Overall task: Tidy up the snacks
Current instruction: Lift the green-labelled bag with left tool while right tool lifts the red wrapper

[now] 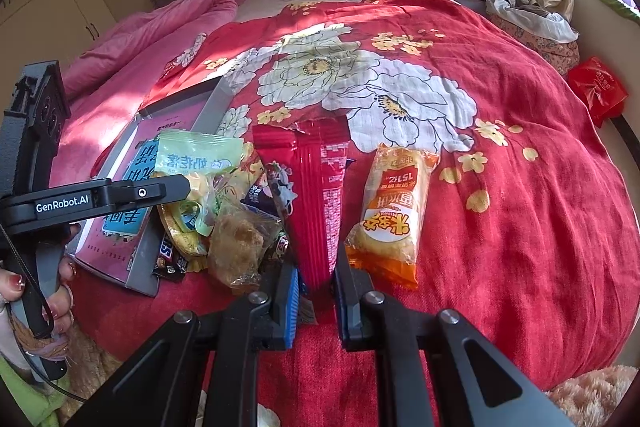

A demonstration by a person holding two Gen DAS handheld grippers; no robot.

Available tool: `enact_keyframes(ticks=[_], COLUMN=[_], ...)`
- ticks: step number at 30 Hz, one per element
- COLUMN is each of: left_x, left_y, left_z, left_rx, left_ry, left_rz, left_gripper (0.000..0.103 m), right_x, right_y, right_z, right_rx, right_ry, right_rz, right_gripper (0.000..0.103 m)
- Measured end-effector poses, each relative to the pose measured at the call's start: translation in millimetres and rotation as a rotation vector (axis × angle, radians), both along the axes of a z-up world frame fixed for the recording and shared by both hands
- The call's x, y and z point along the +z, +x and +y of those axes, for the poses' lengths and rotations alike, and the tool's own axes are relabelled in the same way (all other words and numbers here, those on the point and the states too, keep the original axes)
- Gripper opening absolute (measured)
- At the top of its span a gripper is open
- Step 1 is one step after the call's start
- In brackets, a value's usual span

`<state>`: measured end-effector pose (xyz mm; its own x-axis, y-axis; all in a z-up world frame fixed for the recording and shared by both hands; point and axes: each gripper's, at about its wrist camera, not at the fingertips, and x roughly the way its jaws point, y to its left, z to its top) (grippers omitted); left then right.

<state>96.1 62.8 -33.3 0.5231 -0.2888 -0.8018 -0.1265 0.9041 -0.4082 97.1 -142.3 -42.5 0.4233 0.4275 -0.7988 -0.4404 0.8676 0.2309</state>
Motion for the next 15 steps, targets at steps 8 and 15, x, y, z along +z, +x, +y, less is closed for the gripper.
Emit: enact_keyframes(ticks=[8, 15], left_x=[-0.9, -13.4], left_y=[-0.2, -1.1], left_z=[2.2, 18.0], left_rx=[-0.019, 0.017], left_ry=[-0.080, -0.106], left_rz=[-0.009, -0.005], left_gripper=[0.046, 0.041], right_x=[-1.5, -1.5], right_y=[0.6, 1.5], right_z=[-0.1, -0.6], right_rx=[0.002, 0.000], right_ry=[0.001, 0.007], right_rz=[0.006, 0.009], right_gripper=[0.016, 0.016])
